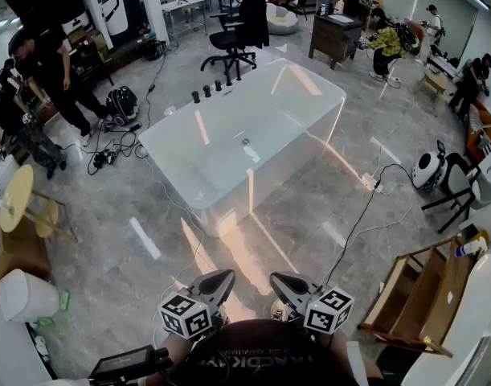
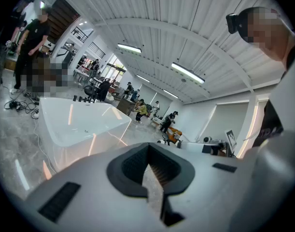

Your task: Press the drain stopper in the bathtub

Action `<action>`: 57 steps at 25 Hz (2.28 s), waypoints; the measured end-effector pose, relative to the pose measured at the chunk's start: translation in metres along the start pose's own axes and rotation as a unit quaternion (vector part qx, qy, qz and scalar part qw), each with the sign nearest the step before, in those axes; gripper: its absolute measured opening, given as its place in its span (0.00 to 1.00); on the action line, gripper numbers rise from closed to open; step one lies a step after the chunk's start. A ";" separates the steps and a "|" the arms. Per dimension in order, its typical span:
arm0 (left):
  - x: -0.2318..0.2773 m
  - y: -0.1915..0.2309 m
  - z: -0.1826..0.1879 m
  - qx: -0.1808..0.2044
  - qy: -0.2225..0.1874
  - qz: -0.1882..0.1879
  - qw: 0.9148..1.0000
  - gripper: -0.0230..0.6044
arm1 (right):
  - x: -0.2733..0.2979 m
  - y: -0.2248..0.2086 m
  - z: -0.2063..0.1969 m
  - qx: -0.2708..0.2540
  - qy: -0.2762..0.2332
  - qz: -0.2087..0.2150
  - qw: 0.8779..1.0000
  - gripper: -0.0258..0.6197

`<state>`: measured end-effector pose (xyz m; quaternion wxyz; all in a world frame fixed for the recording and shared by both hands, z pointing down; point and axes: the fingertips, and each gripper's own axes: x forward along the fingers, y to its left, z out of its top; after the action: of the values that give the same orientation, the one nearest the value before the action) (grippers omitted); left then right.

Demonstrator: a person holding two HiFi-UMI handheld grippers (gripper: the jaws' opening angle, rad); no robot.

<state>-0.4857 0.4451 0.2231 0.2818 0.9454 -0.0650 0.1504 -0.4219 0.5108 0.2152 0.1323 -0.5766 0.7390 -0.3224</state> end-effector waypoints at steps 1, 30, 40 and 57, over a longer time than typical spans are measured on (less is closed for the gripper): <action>0.000 0.000 0.000 0.000 0.000 0.000 1.000 0.05 | 0.000 0.000 0.000 -0.001 0.000 0.000 1.000 0.06; 0.007 -0.010 -0.004 0.039 0.013 -0.002 0.999 0.05 | -0.006 0.000 0.002 0.009 -0.007 0.022 1.000 0.06; 0.018 -0.011 -0.006 0.028 0.020 -0.001 0.999 0.05 | -0.011 -0.009 0.007 0.012 -0.007 0.017 1.000 0.06; 0.058 -0.031 -0.008 0.032 0.025 0.007 0.999 0.05 | -0.030 -0.041 0.022 0.005 0.003 0.026 1.000 0.06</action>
<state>-0.4268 0.4727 0.2319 0.2519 0.9494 -0.0597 0.1777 -0.3691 0.5263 0.2185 0.1413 -0.5560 0.7522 -0.3240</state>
